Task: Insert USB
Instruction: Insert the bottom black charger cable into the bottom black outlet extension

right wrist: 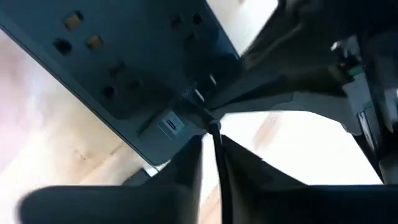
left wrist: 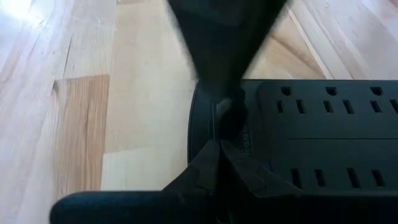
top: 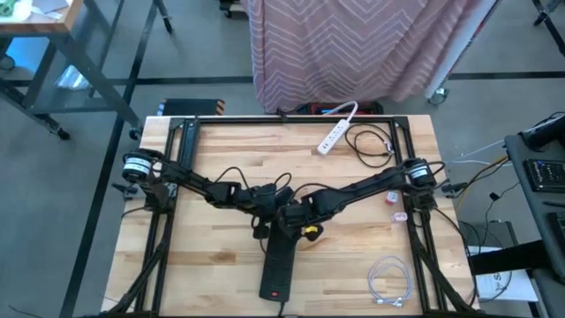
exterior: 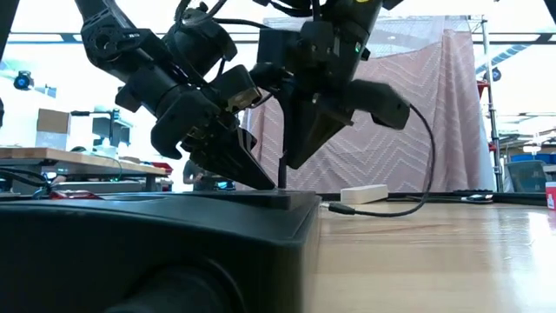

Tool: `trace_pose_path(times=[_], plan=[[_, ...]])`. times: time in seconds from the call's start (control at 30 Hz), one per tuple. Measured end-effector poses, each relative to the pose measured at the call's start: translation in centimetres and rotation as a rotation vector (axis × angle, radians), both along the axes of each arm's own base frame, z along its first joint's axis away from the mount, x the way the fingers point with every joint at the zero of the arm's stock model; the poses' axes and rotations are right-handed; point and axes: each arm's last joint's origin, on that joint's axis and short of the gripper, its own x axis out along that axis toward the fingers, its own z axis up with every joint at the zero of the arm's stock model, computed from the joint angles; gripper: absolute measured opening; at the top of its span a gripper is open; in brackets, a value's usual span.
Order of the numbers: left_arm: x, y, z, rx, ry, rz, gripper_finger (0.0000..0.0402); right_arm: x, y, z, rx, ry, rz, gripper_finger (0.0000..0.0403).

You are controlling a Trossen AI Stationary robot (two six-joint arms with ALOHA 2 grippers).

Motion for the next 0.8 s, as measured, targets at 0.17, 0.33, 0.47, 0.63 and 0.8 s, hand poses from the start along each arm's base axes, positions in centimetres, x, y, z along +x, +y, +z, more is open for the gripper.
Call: trace_pose_path(times=[0.17,0.33,0.47,0.63,0.8], plan=[[-0.03,0.05,-0.03,0.0,-0.001,0.002,0.0,-0.02,0.16,0.54,0.128,-0.023,-0.097,0.0124],[-0.04,0.05,-0.05,-0.004,0.0,0.004,0.0,0.12,0.0,0.11,0.148,-0.026,-0.178,0.0142],[-0.06,0.06,-0.06,-0.005,0.0,0.005,0.0,0.23,-0.12,0.13,0.151,-0.037,-0.187,0.0129],[-0.07,0.08,-0.07,-0.005,0.0,0.005,0.0,0.25,-0.12,0.15,0.147,-0.04,-0.18,0.0076],[-0.07,0.09,-0.08,-0.006,0.0,0.006,0.0,0.26,-0.35,0.0,0.148,-0.048,-0.179,0.0012]])
